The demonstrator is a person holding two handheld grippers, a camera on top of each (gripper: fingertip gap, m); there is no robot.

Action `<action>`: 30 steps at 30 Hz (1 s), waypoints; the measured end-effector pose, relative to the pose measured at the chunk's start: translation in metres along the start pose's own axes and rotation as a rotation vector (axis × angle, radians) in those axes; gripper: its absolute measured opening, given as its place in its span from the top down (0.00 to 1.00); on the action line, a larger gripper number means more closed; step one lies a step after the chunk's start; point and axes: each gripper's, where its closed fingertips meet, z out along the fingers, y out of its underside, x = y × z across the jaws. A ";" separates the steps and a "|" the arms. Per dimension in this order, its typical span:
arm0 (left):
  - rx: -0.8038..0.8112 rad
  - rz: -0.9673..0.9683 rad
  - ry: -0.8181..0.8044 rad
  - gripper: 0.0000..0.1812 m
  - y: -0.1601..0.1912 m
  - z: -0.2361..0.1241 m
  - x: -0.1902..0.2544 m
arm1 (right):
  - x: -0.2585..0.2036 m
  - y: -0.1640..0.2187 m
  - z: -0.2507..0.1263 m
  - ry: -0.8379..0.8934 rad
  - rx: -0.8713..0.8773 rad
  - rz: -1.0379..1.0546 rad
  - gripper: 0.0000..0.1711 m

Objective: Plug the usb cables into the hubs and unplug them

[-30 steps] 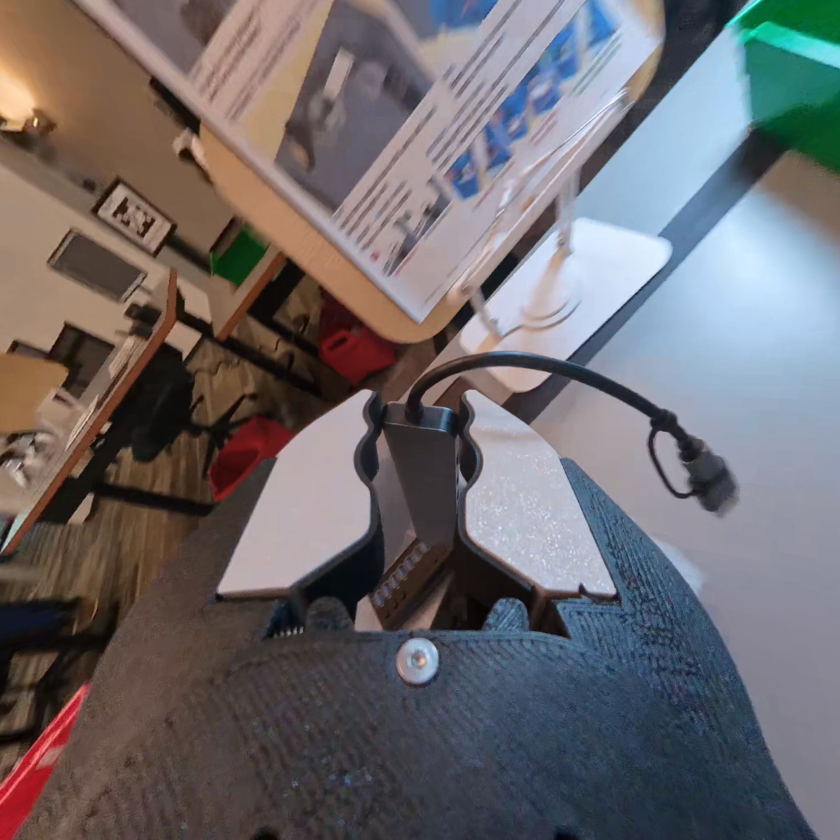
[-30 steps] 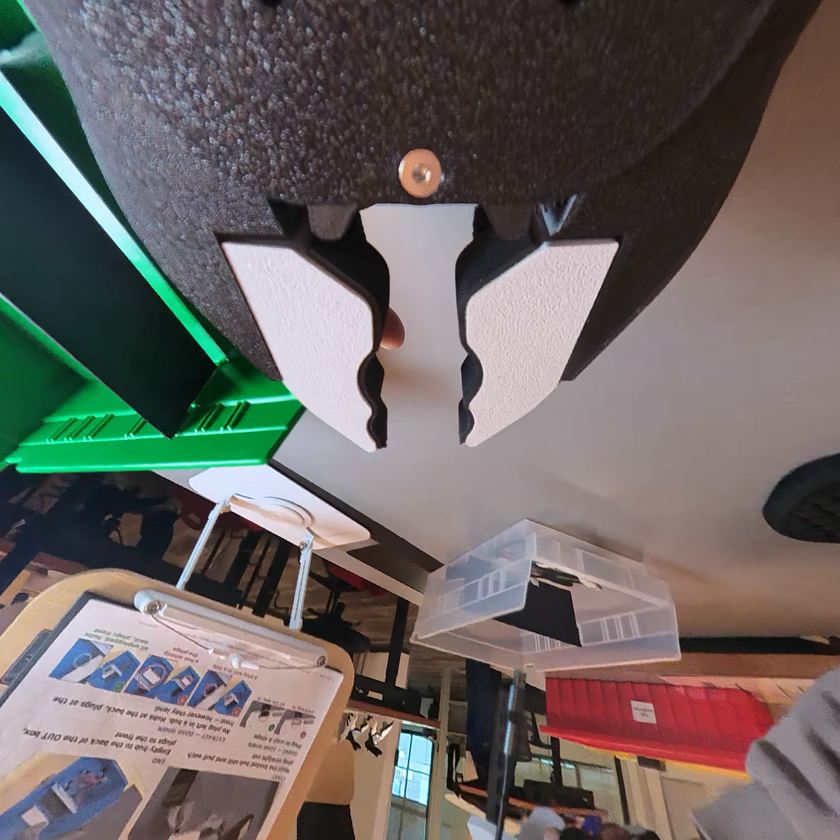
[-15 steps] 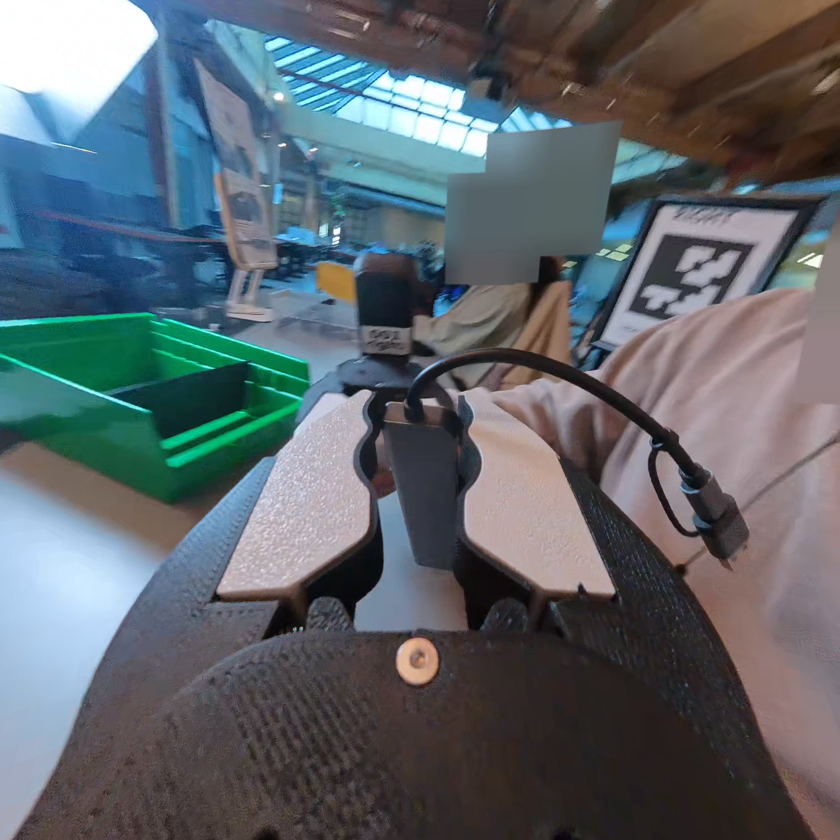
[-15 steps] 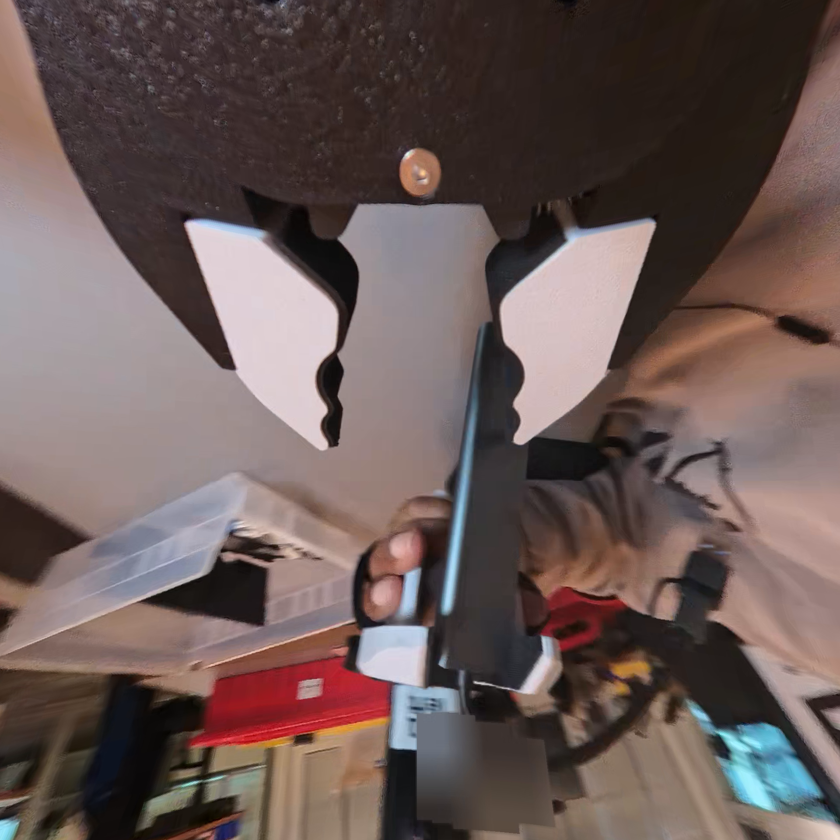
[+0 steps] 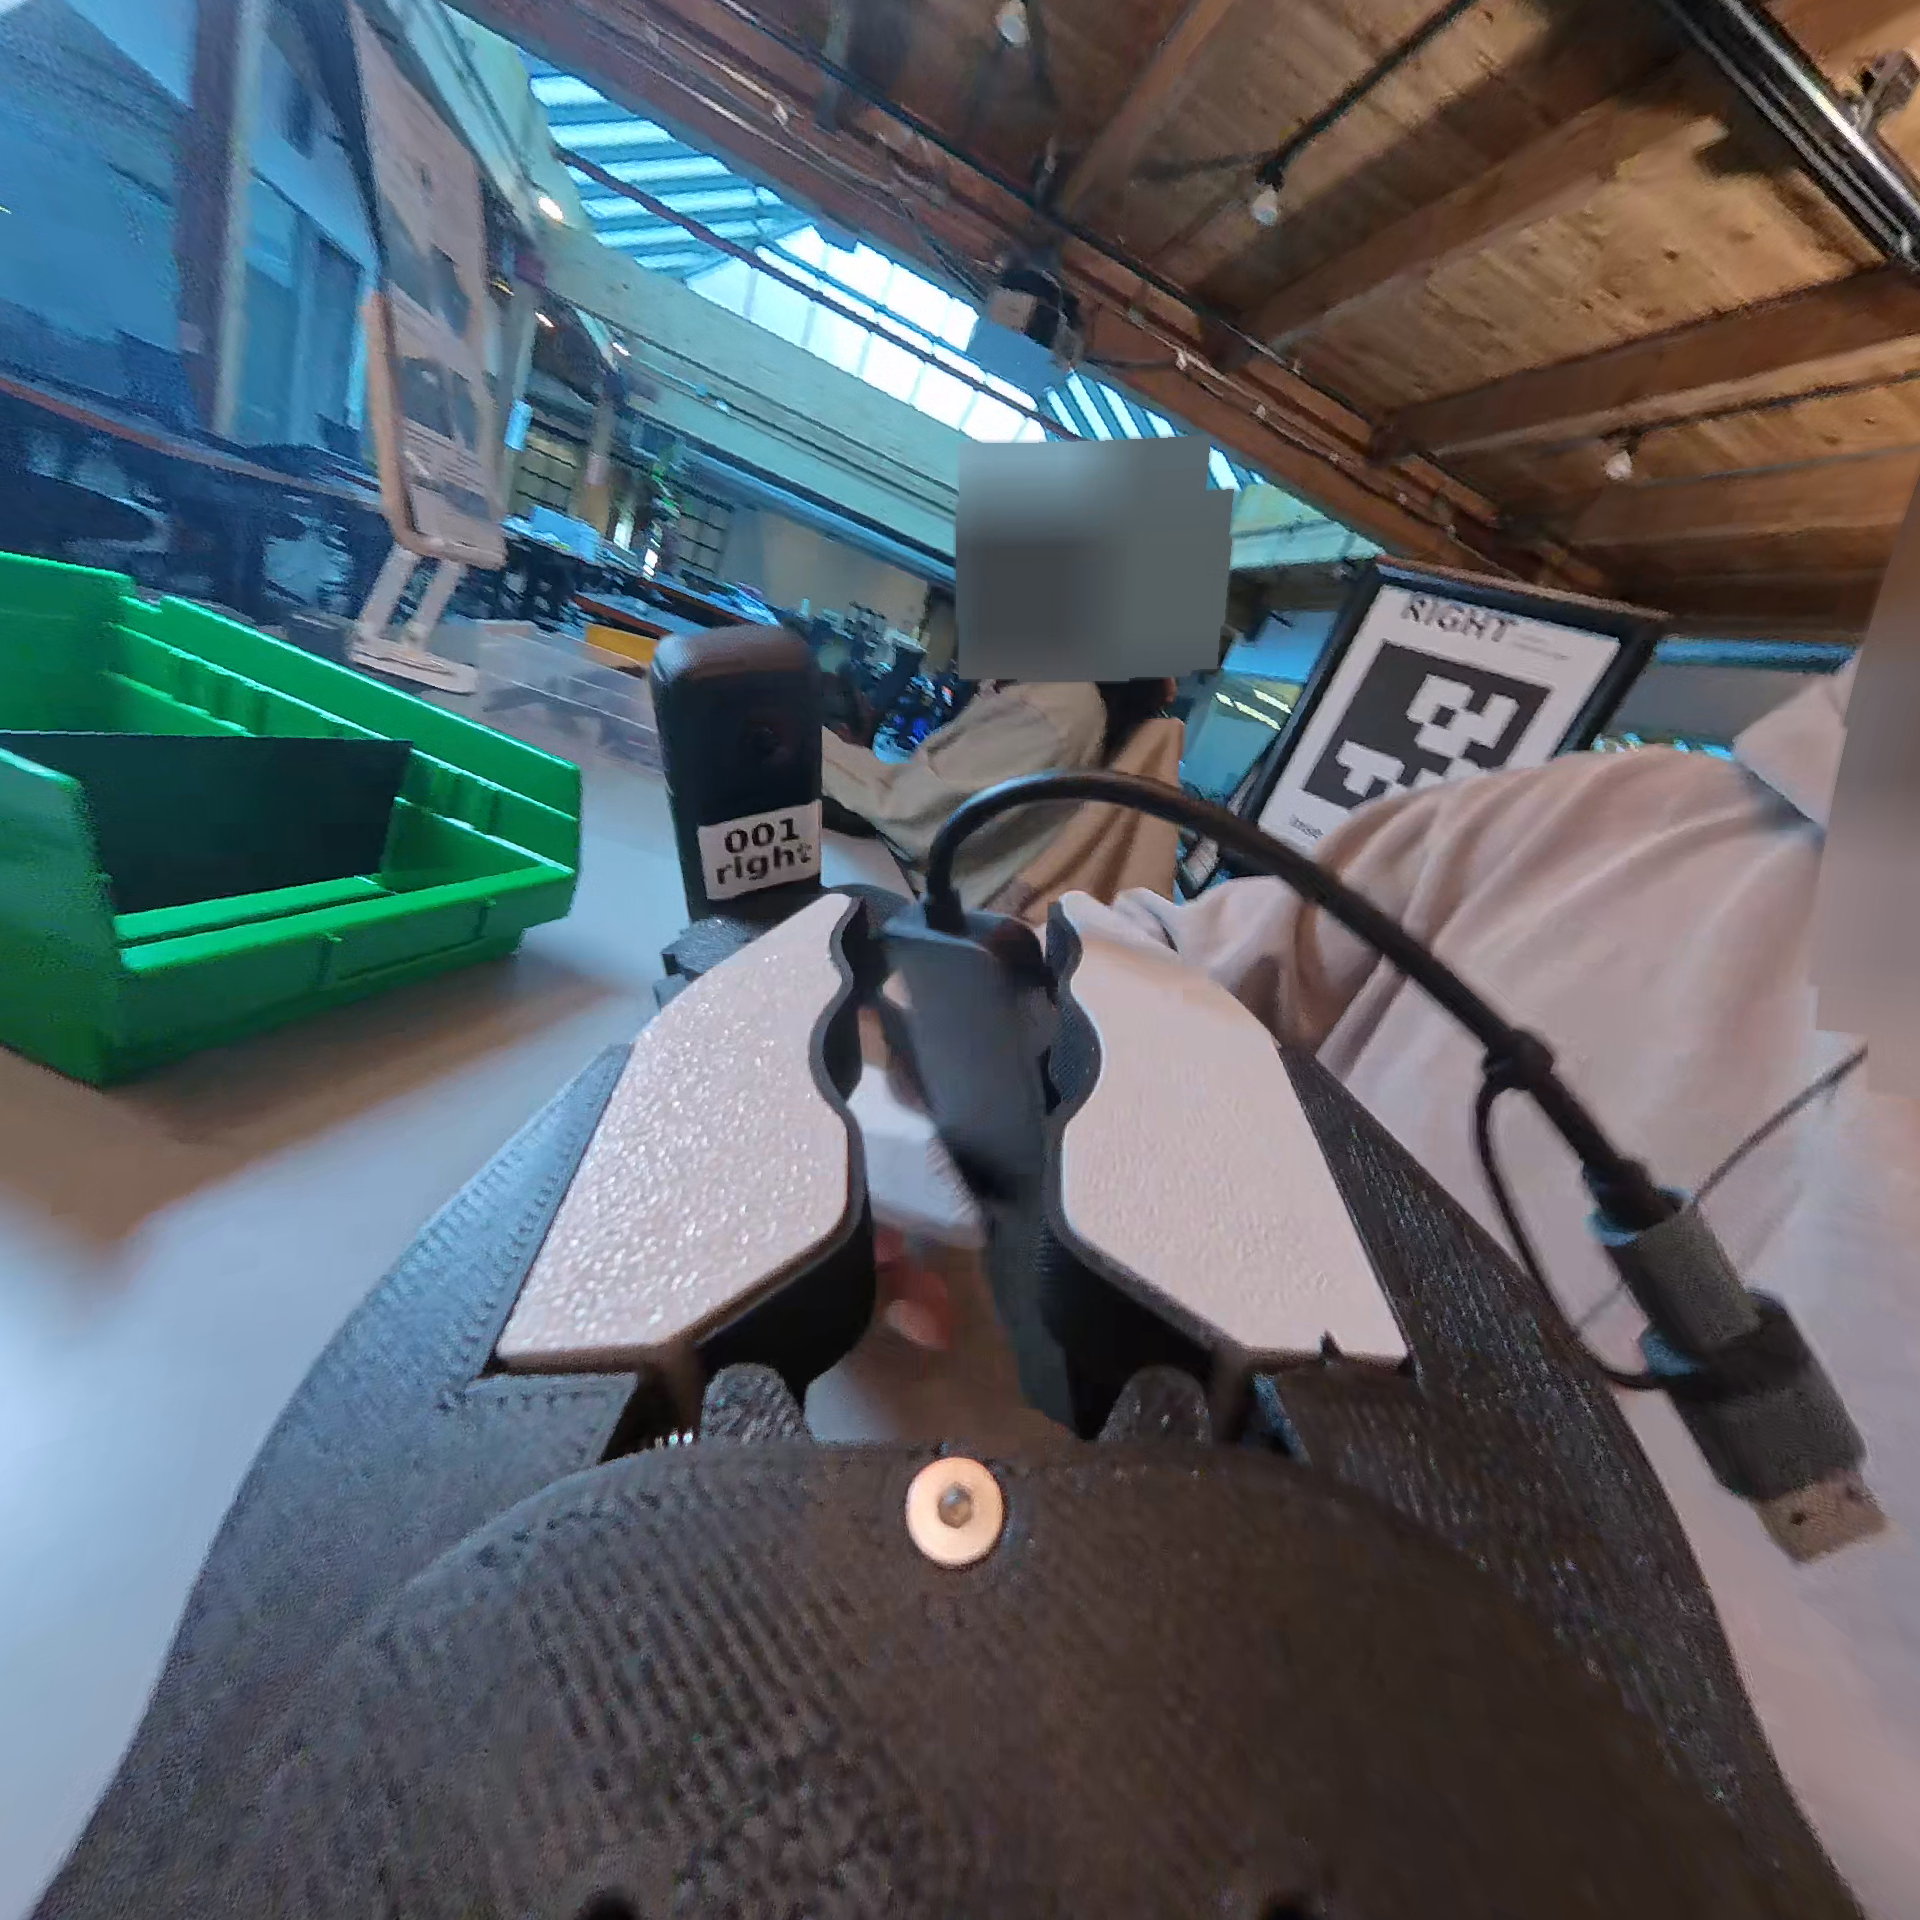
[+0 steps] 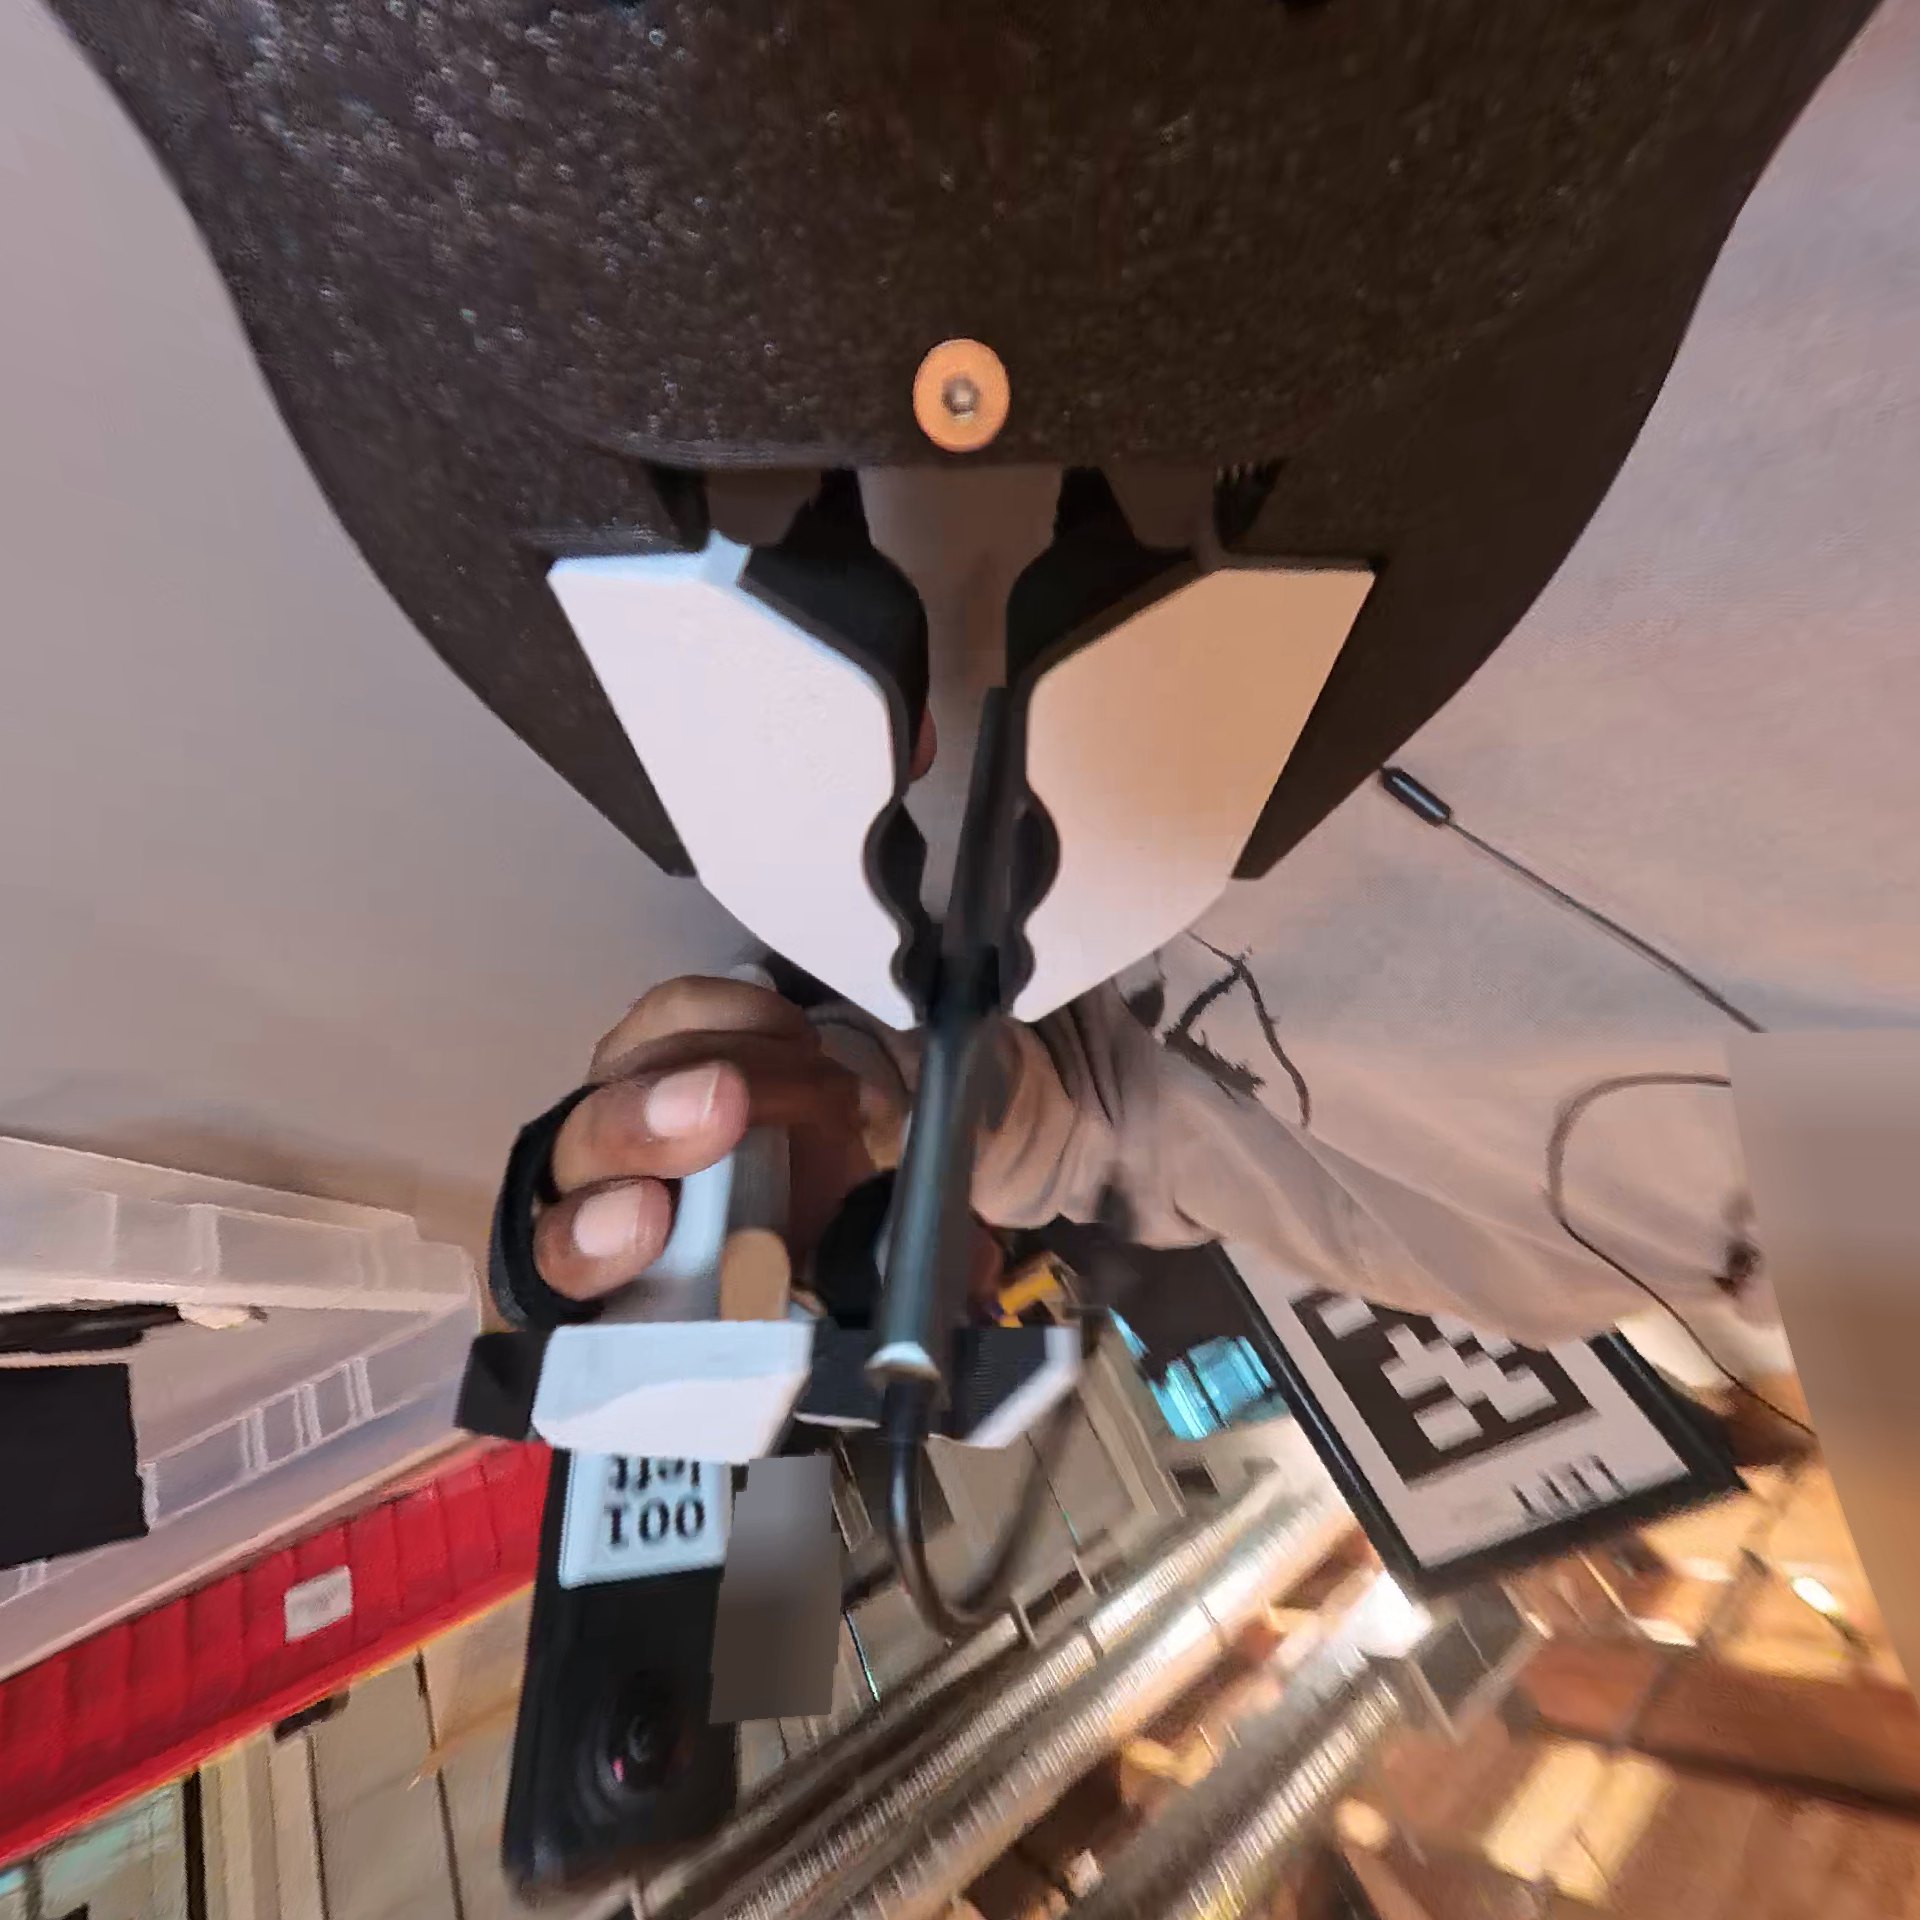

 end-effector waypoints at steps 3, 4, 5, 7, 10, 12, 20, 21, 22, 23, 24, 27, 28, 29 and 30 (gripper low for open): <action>0.030 -0.032 -0.111 0.82 -0.004 -0.005 -0.017 | 0.006 -0.004 -0.005 0.033 0.026 0.043 0.94; 0.025 -0.030 -0.112 0.82 -0.003 -0.005 -0.017 | 0.008 -0.003 -0.005 0.044 0.024 0.034 0.94; 0.027 -0.022 -0.118 0.82 -0.003 -0.004 -0.016 | 0.008 -0.003 -0.006 0.051 0.031 0.026 0.94; 0.039 0.010 -0.128 0.81 -0.006 -0.005 -0.014 | 0.007 -0.012 -0.010 0.052 0.082 0.018 0.94; 0.000 0.049 -0.112 0.80 -0.001 -0.008 -0.013 | 0.005 -0.041 -0.029 0.076 0.254 -0.018 0.94; -0.087 0.063 -0.120 0.80 0.016 -0.009 -0.018 | 0.007 -0.058 -0.045 0.127 0.350 -0.052 0.94; -0.253 0.281 -0.218 0.79 0.054 0.021 -0.023 | 0.015 -0.076 -0.053 0.338 0.444 -0.199 0.94; -0.235 0.292 -0.236 0.80 0.049 0.022 -0.024 | 0.014 -0.076 -0.052 0.341 0.448 -0.200 0.94; -0.226 0.292 -0.252 0.82 0.047 0.022 -0.026 | 0.014 -0.075 -0.051 0.338 0.449 -0.200 0.94; -0.227 0.291 -0.271 0.85 0.046 0.020 -0.029 | 0.015 -0.073 -0.050 0.342 0.443 -0.205 0.94; -0.235 0.296 -0.292 0.87 0.048 0.018 -0.033 | 0.015 -0.071 -0.049 0.350 0.430 -0.216 0.94; -0.246 0.312 -0.313 0.87 0.052 0.016 -0.039 | 0.013 -0.068 -0.046 0.350 0.411 -0.245 0.94; -0.248 0.308 -0.312 0.86 0.053 0.017 -0.040 | 0.013 -0.068 -0.045 0.352 0.409 -0.257 0.94; -0.257 0.307 -0.313 0.84 0.055 0.019 -0.041 | 0.013 -0.067 -0.043 0.360 0.402 -0.270 0.94; -0.268 0.315 -0.311 0.83 0.057 0.022 -0.042 | 0.014 -0.066 -0.041 0.369 0.388 -0.285 0.94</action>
